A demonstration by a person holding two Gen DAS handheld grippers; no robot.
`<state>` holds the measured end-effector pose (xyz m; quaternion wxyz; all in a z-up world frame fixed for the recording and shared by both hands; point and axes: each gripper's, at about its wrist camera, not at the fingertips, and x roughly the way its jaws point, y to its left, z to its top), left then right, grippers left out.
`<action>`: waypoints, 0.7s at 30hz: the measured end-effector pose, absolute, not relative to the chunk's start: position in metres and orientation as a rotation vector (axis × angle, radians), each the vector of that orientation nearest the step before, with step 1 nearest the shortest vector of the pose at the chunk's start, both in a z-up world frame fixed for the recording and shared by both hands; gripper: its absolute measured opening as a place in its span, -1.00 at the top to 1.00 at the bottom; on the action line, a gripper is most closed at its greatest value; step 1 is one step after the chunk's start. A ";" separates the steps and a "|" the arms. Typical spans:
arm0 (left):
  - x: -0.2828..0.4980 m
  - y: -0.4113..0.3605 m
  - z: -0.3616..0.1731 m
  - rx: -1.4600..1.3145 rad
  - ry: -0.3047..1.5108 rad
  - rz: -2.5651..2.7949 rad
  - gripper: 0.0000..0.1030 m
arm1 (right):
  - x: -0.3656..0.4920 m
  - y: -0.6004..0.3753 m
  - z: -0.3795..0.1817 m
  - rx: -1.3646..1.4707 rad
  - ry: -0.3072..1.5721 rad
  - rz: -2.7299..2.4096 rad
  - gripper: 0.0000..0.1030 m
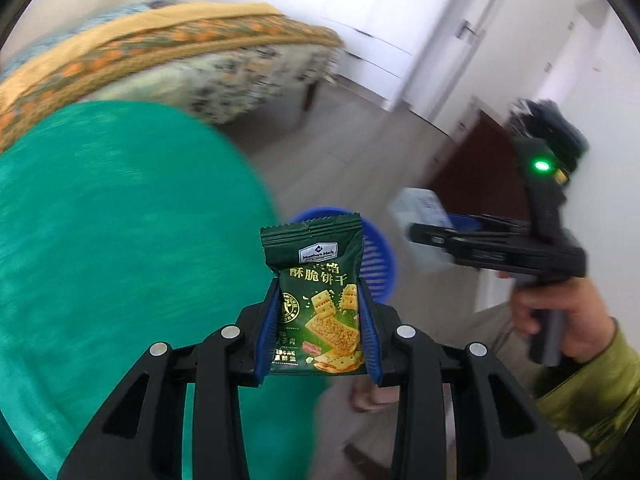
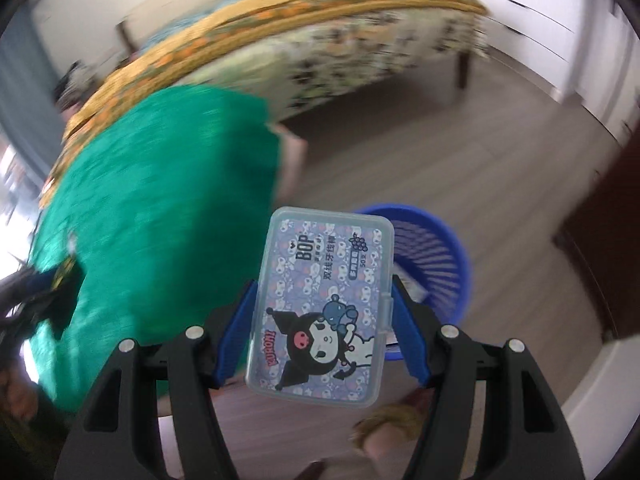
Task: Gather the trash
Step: 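Carry the box and cracker packet to the blue wastebasket and release both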
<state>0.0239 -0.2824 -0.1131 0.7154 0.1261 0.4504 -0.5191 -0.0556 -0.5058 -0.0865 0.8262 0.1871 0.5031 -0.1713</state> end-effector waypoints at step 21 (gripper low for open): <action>0.009 -0.496 -0.279 0.503 1.111 -1.059 0.27 | -0.063 -0.676 -0.237 0.789 1.142 -0.399 -0.26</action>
